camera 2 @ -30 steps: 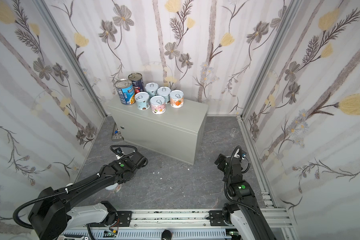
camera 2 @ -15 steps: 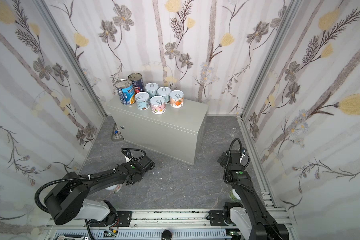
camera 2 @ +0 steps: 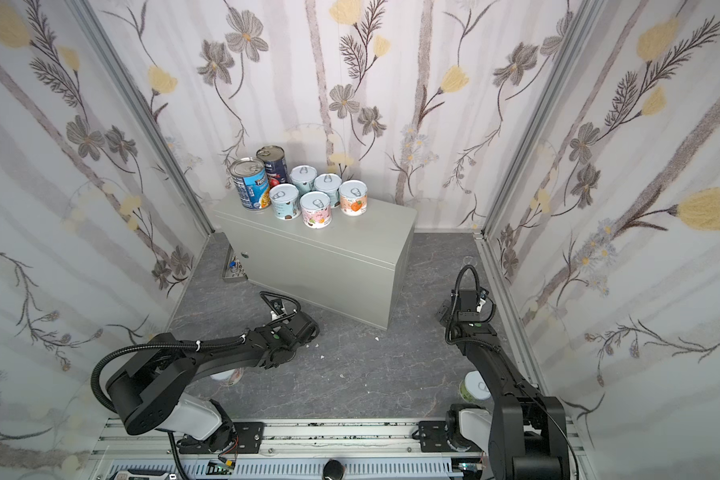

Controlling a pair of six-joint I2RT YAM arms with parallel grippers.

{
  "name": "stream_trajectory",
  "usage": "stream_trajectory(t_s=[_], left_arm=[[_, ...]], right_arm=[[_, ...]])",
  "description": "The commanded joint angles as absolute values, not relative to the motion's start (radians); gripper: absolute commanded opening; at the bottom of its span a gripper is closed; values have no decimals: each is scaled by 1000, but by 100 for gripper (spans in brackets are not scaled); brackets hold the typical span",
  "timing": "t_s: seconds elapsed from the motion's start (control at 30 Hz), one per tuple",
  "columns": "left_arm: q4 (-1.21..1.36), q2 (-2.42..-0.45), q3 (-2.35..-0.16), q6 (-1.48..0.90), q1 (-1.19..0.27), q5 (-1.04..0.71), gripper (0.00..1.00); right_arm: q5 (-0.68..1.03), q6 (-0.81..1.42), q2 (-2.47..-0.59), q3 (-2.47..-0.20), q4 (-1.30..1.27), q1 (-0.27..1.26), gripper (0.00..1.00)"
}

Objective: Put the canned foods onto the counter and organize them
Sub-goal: 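Close right gripper around the yellow-labelled can on the floor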

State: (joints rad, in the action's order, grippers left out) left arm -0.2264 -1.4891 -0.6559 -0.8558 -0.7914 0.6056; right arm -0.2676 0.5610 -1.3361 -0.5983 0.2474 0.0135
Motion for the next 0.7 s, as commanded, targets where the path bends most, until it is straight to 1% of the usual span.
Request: stream_trajectory(t_s=[0.0,0.17,0.33,0.43,0.67], left_arm=[[-156,-1454,-644,-784,-793,549,100],[-122,-1384,-615,-735,-800,487,100],[-94,-1313,-579,-713,-802,447,100],[-89,-1292,-572,-703,-802,425,100],[-84,-1262,-568,-691,-804,396,100]], right_arm=[[-251,545,-1372,-607,187,7,100],[-221,530,-1434,-620,177,-4,98],[-194,507,-1469,-630,170,-14,94],[-193,494,-1490,-642,179,-17,92],[-171,483,-1561,-689,236,-23,90]])
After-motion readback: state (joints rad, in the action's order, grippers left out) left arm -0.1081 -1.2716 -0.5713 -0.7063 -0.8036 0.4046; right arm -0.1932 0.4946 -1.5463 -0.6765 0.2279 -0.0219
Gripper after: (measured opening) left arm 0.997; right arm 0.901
